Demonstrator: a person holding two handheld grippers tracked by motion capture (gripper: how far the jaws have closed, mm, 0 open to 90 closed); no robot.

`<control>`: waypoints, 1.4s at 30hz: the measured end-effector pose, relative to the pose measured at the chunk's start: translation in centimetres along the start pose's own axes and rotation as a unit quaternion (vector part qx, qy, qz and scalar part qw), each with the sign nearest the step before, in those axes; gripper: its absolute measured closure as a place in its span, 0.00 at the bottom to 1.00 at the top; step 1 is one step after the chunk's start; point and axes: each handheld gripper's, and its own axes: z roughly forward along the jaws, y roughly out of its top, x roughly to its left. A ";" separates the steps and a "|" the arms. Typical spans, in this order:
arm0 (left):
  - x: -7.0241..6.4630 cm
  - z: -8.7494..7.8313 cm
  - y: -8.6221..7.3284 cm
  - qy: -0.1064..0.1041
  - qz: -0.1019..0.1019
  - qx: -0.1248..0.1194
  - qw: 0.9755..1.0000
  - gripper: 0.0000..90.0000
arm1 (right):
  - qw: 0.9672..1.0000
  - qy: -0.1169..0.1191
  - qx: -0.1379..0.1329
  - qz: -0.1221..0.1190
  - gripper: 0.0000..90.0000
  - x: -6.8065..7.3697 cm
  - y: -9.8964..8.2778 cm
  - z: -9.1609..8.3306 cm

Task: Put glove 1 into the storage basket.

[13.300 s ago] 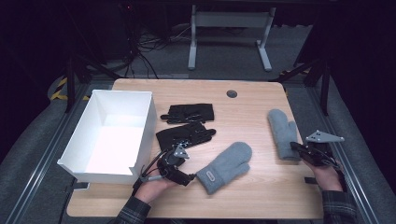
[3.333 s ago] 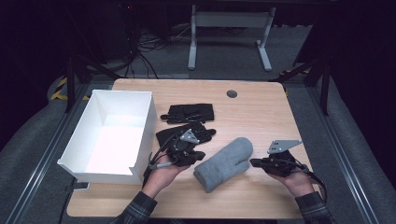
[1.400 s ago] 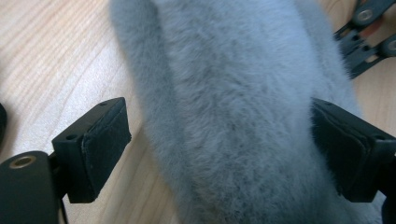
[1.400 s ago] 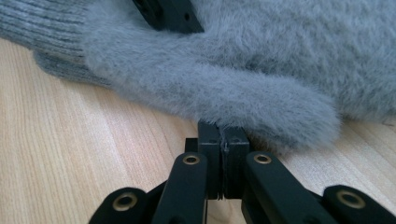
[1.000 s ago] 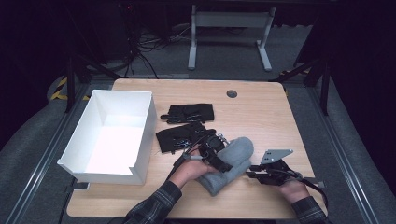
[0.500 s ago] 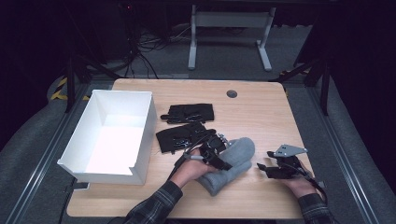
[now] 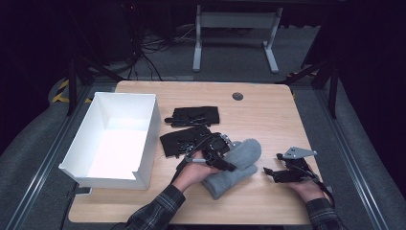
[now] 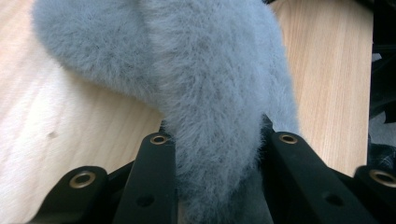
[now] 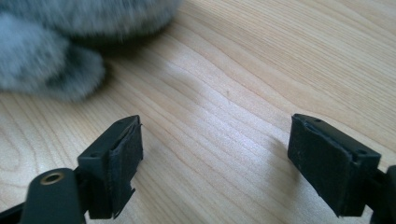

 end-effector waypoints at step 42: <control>0.1 -17.9 0.9 0.109 -0.045 -0.063 0.991 0.80 | 1.000 -0.001 0.001 0.004 0.19 -0.1 0.0 0.0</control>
